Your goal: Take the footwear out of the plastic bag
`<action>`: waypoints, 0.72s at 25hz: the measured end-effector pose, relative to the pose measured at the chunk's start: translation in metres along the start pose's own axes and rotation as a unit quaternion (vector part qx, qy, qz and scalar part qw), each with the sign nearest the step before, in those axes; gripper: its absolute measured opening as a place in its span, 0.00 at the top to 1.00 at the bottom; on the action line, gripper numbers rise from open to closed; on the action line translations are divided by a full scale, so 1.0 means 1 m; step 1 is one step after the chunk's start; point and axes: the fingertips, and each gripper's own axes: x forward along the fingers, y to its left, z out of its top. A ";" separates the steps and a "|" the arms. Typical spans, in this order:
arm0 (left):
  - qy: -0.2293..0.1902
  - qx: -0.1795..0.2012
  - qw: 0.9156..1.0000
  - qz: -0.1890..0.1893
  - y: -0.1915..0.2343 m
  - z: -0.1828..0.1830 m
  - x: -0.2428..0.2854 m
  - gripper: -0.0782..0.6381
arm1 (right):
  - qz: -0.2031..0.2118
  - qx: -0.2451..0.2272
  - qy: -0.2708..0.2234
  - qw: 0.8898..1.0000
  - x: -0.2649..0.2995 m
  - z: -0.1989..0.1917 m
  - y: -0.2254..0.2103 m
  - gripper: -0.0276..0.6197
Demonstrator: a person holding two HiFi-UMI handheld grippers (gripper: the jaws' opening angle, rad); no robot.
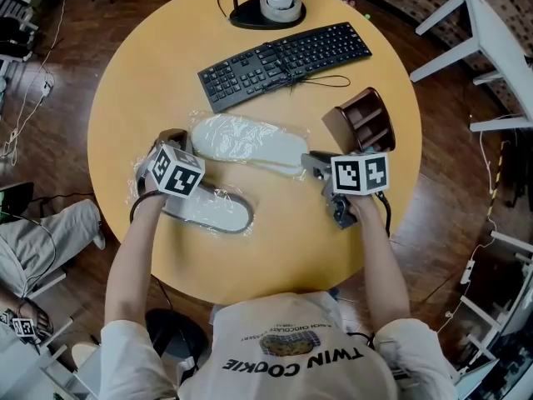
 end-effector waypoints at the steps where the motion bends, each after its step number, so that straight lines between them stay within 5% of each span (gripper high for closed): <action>1: 0.000 0.000 1.000 0.001 0.000 0.000 -0.001 0.88 | 0.010 0.014 -0.003 1.000 0.000 0.000 0.002 0.82; 9: 0.001 0.002 1.000 0.009 0.001 -0.002 -0.001 0.88 | 0.081 0.097 -0.084 0.988 -0.014 0.000 0.009 0.91; 18: 0.015 0.022 0.999 0.023 0.000 -0.002 0.000 0.88 | 0.068 0.122 -0.135 0.981 -0.038 -0.008 -0.001 0.91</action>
